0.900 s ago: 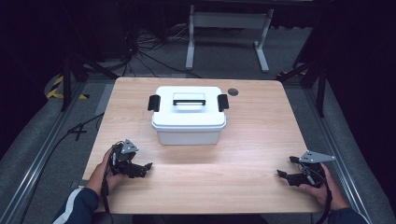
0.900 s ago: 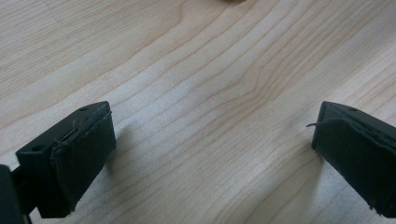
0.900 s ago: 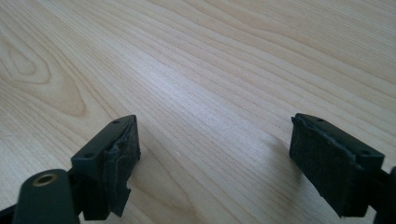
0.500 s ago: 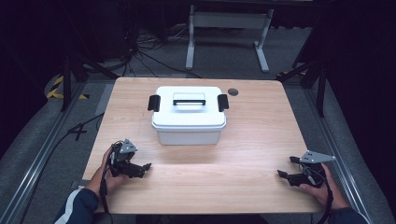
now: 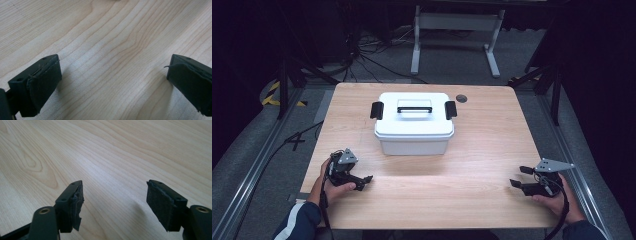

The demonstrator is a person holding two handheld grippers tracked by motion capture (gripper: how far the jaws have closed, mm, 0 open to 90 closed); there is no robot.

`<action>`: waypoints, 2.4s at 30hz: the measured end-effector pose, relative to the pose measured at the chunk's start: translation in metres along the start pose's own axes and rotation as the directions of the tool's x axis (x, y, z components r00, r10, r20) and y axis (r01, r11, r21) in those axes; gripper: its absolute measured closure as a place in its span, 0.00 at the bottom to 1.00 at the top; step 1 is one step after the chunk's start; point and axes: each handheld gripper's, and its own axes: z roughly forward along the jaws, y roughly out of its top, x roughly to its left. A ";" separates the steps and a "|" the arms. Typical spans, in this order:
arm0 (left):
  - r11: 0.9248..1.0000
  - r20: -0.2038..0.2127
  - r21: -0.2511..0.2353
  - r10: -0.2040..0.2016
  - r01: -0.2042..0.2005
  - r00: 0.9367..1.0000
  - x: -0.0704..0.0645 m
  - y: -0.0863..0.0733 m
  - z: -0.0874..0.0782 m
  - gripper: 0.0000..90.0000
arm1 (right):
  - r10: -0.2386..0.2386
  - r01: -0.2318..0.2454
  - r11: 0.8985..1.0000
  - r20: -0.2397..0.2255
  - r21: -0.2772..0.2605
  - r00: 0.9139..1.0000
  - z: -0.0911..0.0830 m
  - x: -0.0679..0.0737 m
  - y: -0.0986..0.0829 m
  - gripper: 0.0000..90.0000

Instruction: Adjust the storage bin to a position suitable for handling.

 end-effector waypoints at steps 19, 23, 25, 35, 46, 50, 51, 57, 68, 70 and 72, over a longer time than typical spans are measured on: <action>1.000 0.004 0.002 -0.002 0.002 1.000 0.000 0.000 0.000 0.00 | -0.113 0.113 0.993 -0.009 -0.031 0.994 -0.003 0.010 0.072 0.44; 1.000 0.002 0.002 0.004 -0.004 1.000 0.001 0.001 0.000 0.00 | -0.140 0.139 0.989 -0.014 -0.050 0.990 -0.004 0.011 0.092 0.45; 1.000 -0.001 -0.002 0.003 -0.003 1.000 0.000 0.000 0.000 0.00 | -0.162 0.162 0.986 -0.014 -0.048 0.987 -0.003 0.012 0.101 0.46; 1.000 0.003 -0.002 -0.001 0.001 1.000 0.000 0.000 0.000 0.00 | -0.276 0.274 0.960 -0.020 -0.064 0.961 -0.006 0.022 0.160 0.46; 1.000 0.003 -0.003 0.001 -0.001 1.000 0.000 0.000 0.000 0.00 | -0.387 0.385 0.922 -0.055 -0.046 0.920 0.002 0.044 0.209 0.48; 1.000 0.003 -0.002 -0.001 0.001 1.000 0.000 0.000 0.000 0.00 | -0.413 0.412 0.911 -0.064 -0.032 0.908 0.004 0.049 0.222 0.49; 1.000 0.003 -0.004 0.002 -0.002 1.000 0.000 0.000 0.000 0.00 | -0.420 0.419 0.907 -0.065 -0.027 0.905 0.004 0.050 0.227 0.49; 1.000 0.003 -0.003 0.001 -0.001 1.000 0.000 0.000 0.000 0.00 | -0.453 0.453 0.891 -0.071 -0.017 0.889 0.010 0.057 0.249 0.50; 1.000 0.003 -0.003 0.001 -0.001 1.000 0.000 0.000 0.000 0.00 | -0.501 0.503 0.864 -0.092 -0.004 0.860 0.024 0.071 0.278 0.50; 1.000 0.003 -0.002 0.000 0.000 1.000 0.000 0.000 0.000 0.00 | -0.515 0.518 0.855 -0.092 0.010 0.852 0.029 0.073 0.283 0.50; 1.000 0.004 0.000 -0.003 0.003 1.000 0.000 0.000 0.000 0.00 | -0.520 0.524 0.852 -0.101 0.018 0.848 0.035 0.075 0.288 0.49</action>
